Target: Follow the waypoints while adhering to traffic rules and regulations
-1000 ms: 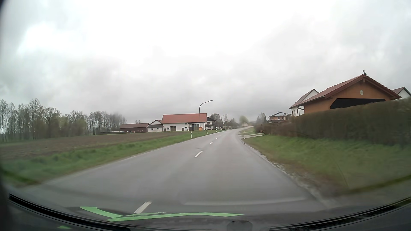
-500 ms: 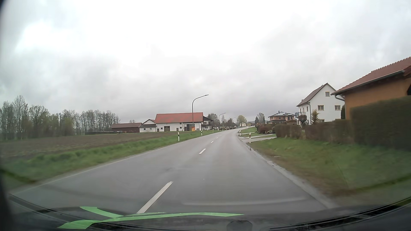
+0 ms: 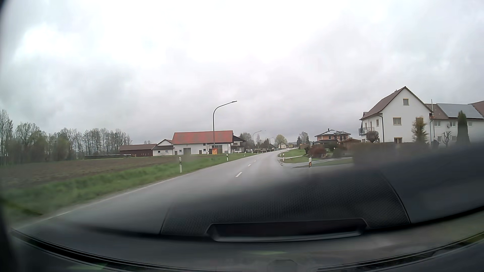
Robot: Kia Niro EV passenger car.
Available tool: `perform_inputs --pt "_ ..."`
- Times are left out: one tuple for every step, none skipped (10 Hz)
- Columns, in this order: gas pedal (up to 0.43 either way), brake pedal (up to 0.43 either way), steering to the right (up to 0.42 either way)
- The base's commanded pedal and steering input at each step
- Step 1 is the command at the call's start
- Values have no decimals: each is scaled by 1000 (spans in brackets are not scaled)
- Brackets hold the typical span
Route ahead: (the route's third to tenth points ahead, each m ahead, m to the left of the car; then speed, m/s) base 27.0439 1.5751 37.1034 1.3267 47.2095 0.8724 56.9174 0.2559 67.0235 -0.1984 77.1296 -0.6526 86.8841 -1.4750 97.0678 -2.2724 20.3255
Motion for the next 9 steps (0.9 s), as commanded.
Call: perform_inputs --pt "130 0 6" --pt "130 0 4" --pt "130 0 4" --pt "130 0 4" --pt "118 0 4" --pt "47 0 3" --pt "47 0 1" --pt "47 0 1" --pt "59 0 1"
